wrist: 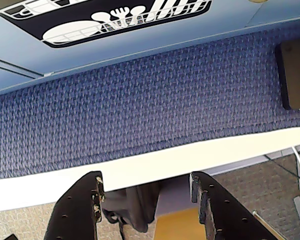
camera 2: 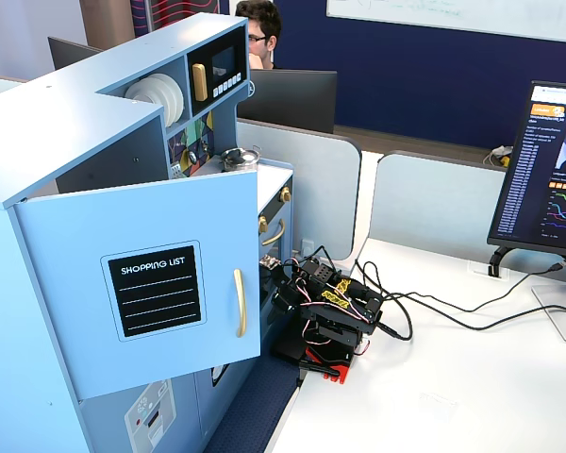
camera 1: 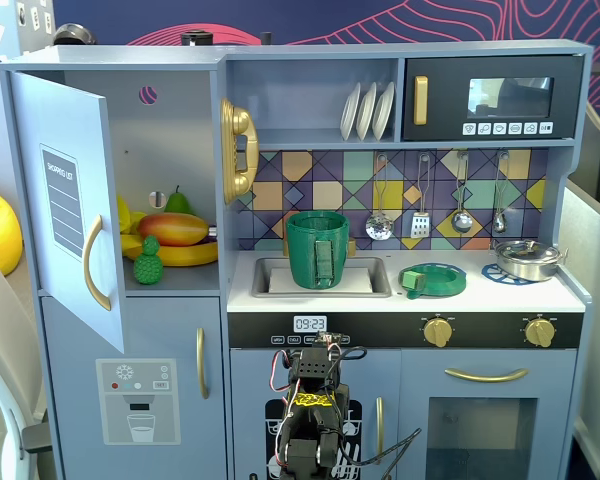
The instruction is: Pick up the green pineapple from the left cabinet and place it in the green recipient
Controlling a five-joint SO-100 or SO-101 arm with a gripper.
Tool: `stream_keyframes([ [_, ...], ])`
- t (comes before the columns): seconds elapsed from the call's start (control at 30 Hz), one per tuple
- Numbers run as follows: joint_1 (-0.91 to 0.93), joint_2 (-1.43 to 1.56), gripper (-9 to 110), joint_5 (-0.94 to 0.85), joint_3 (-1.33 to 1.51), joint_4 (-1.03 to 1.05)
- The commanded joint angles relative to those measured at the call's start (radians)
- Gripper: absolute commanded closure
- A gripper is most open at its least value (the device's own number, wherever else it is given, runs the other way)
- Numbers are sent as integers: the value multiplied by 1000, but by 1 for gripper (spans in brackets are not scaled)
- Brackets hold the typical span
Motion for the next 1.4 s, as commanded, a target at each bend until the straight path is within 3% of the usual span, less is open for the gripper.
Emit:
stream_keyframes([
  [0.0,6,-11,101,74,11,166],
  [0.43,-54,-14,101,67,8,138],
  [0.87,-528,-201,101,81,-164,-673],
  [0.97,-595,-287,101,-11,-233,-816],
  [1.37,-805,-675,101,-84,-650,-1098],
])
